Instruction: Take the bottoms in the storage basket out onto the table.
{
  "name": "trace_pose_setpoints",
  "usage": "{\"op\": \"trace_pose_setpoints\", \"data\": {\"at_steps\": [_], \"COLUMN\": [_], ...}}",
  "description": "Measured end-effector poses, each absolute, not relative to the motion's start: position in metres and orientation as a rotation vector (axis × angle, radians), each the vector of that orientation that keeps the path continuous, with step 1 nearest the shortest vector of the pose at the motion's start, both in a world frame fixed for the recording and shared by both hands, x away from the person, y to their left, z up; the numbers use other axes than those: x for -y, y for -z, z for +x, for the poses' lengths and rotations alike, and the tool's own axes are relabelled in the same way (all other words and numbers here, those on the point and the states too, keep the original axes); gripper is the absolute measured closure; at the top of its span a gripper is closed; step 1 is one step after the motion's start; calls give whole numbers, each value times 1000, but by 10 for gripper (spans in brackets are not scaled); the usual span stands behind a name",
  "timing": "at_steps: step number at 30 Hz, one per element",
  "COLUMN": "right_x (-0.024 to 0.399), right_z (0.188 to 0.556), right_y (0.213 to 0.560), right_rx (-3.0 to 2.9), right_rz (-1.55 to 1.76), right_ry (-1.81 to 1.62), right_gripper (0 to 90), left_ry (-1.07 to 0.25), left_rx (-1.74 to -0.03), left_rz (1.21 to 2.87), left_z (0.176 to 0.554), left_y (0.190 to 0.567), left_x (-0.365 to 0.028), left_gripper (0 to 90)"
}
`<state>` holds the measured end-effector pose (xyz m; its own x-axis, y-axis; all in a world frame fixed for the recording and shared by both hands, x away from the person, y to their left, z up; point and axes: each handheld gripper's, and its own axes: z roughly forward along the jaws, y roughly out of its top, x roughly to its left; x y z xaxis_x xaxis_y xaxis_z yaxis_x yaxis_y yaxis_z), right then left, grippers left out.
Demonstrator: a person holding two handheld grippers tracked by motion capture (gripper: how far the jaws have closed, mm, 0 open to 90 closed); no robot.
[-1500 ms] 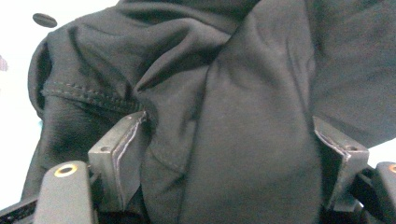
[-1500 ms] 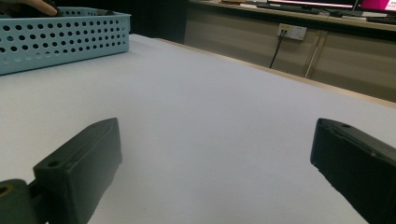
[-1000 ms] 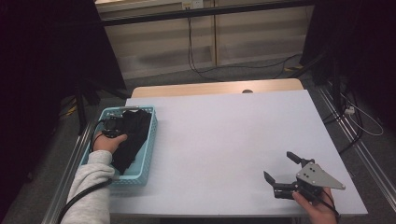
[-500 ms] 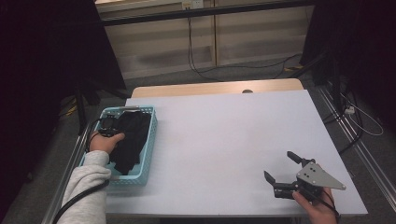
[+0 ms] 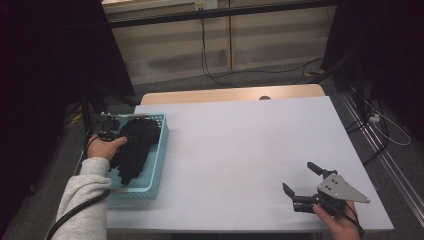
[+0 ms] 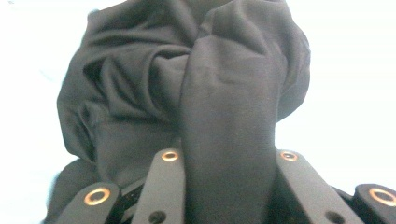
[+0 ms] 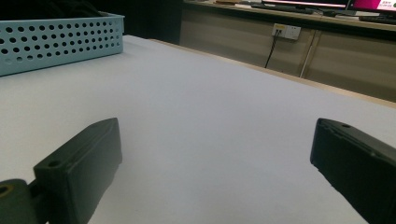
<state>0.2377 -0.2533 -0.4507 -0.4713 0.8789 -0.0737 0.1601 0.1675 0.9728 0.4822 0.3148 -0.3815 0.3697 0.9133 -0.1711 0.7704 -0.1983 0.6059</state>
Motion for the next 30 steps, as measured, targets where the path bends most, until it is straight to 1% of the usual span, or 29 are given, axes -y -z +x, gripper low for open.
{"op": "trace_pose_setpoints", "data": {"at_steps": [12, 24, 30], "right_x": [252, 251, 252], "right_z": [237, 238, 238], "right_y": [451, 451, 451], "right_rx": [-1773, -1781, -1775], "right_rz": [989, 983, 989], "right_ry": [-1348, -1347, -1344], "right_gripper": [12, 12, 12], "left_ry": [-319, -310, -308], "left_rx": [-1342, -1311, -1263], "left_rz": [2016, 2044, 2078], "left_z": [473, 471, 470], "left_y": [337, 321, 304], "left_x": [-314, -303, -291], "left_gripper": [749, 749, 749]}}
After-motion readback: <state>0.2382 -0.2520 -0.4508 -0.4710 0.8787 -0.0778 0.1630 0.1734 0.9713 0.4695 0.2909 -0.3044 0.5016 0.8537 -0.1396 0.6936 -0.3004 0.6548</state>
